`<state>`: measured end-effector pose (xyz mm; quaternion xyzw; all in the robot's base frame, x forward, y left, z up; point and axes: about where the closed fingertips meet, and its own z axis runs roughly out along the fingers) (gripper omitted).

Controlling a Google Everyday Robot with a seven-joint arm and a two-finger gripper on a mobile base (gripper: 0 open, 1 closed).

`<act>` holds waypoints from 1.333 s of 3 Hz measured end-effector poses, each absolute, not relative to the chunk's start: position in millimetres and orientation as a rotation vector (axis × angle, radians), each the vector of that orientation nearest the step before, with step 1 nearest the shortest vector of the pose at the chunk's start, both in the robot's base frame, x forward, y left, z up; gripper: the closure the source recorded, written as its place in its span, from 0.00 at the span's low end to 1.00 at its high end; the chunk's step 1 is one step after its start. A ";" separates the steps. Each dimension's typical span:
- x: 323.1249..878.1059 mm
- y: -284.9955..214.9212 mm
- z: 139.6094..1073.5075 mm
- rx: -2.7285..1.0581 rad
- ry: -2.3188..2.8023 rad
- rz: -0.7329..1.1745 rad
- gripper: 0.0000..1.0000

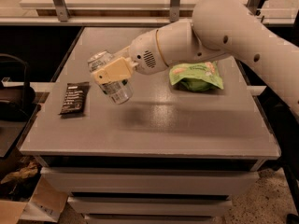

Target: Place 7up can upright

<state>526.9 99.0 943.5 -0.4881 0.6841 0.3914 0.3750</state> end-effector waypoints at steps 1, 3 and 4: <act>514.4 108.8 952.4 -1.273 1.615 1.031 1.00; 506.9 117.5 950.6 -1.283 1.413 1.106 1.00; 507.0 115.7 948.5 -1.268 1.346 1.134 1.00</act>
Offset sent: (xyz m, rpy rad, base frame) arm -0.0257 0.0203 0.0108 0.2386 -0.1840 0.1639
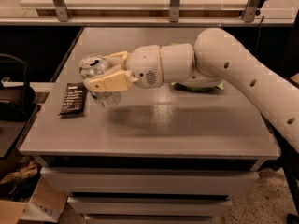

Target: Place 7up can upright

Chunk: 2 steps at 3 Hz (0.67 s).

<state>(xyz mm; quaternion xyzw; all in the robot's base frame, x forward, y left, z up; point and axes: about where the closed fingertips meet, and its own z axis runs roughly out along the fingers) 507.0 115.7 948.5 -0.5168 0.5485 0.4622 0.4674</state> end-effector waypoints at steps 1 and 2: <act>506.1 112.6 947.1 -1.260 1.286 1.149 1.00; 510.0 105.1 934.1 -1.233 1.240 1.160 1.00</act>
Offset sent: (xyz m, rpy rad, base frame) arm 0.0046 -0.0153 -0.0133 0.1080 -0.0526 0.0106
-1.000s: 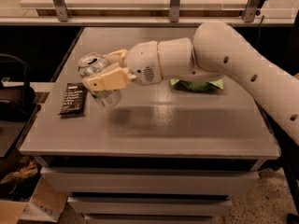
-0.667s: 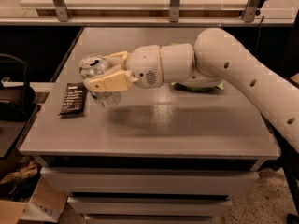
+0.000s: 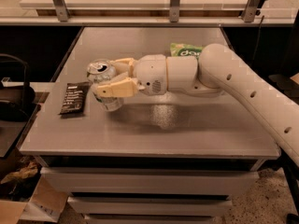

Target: Place 7up can upright

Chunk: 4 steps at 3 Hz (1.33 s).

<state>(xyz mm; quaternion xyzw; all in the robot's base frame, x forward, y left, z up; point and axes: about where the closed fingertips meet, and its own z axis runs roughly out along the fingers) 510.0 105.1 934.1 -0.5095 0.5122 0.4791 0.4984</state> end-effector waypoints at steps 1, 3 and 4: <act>510.5 104.5 931.6 -1.234 1.242 1.159 1.00; 513.3 102.4 920.1 -1.227 1.235 1.163 0.59; 513.6 102.6 918.1 -1.229 1.232 1.166 0.35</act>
Offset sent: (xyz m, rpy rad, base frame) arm 0.0080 -0.0084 -0.0199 0.0087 0.0066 -0.0126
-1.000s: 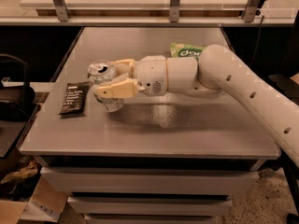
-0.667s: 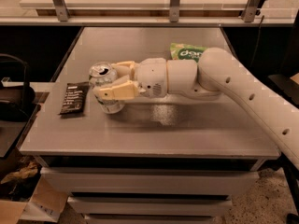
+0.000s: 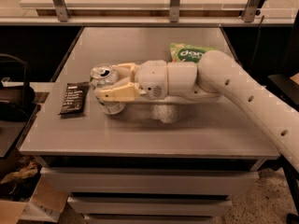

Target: Place 7up can upright

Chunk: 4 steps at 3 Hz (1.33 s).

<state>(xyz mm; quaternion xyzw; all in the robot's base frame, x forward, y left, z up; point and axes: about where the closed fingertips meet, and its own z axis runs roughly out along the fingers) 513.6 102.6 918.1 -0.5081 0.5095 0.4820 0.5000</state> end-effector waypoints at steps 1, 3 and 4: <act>513.7 103.6 917.7 -1.235 1.233 1.171 0.12; 516.9 96.1 932.0 -1.254 1.226 1.178 0.00; 520.2 87.7 953.2 -1.262 1.218 1.142 0.00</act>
Offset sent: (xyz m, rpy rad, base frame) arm 0.0027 -0.0027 -0.0010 -0.0074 0.0079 0.0065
